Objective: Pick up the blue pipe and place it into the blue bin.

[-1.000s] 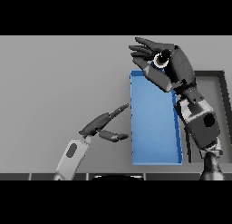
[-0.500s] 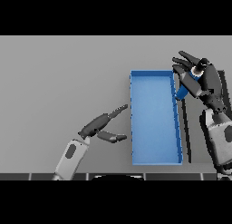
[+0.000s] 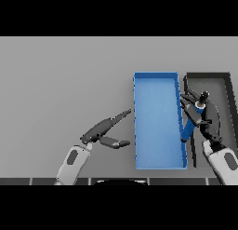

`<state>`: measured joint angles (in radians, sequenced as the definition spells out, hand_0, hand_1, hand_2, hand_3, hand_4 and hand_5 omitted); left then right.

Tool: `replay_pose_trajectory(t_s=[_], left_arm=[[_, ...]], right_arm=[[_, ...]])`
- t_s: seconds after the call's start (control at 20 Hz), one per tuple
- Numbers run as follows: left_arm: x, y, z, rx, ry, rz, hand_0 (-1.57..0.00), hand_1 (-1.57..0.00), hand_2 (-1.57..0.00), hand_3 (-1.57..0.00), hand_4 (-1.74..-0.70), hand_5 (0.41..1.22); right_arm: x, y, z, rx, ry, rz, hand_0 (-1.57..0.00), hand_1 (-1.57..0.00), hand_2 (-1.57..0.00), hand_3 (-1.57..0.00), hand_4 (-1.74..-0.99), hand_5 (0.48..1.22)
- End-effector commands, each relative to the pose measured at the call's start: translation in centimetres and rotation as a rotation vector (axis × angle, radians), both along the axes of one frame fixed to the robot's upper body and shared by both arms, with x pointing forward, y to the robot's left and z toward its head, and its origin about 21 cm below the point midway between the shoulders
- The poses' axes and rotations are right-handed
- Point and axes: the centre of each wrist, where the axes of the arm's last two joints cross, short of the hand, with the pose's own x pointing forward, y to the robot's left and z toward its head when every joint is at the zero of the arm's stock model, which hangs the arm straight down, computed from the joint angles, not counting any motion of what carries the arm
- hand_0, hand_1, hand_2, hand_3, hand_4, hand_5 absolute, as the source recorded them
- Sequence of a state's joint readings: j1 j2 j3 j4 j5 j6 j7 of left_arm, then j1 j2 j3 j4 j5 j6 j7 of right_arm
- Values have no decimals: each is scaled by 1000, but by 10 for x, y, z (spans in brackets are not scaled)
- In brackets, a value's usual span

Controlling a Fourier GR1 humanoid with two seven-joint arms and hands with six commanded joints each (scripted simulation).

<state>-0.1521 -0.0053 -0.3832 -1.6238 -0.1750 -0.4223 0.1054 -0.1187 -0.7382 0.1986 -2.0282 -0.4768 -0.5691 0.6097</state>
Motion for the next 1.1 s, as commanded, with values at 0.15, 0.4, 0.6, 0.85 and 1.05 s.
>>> replay_pose_trajectory(t_s=[0.15,0.4,0.6,0.85,1.05], left_arm=[[-1,-1,0,10,-12,3,1,1,1,1,-885,420],[-3,0,2,2,-16,-6,1,1,1,1,-878,422],[-2,-1,3,9,-6,4,1,1,1,1,-879,430],[-3,-2,1,12,0,9,1,1,1,1,-886,426],[-2,-2,4,18,-5,10,1,1,1,1,-885,428]], right_arm=[[-3,7,-26,-38,138,-71,-1571,-1571,-1571,-1024,-1741,1221],[-3,7,-42,-75,269,-99,-937,-855,-856,-504,-1503,1221],[0,3,-50,-159,386,-34,-383,-350,-350,-206,-1219,1137],[4,5,-54,-304,478,59,-125,-114,-114,-67,-1078,898],[5,7,-57,-374,555,92,-51,-46,-46,-27,-1051,787]])
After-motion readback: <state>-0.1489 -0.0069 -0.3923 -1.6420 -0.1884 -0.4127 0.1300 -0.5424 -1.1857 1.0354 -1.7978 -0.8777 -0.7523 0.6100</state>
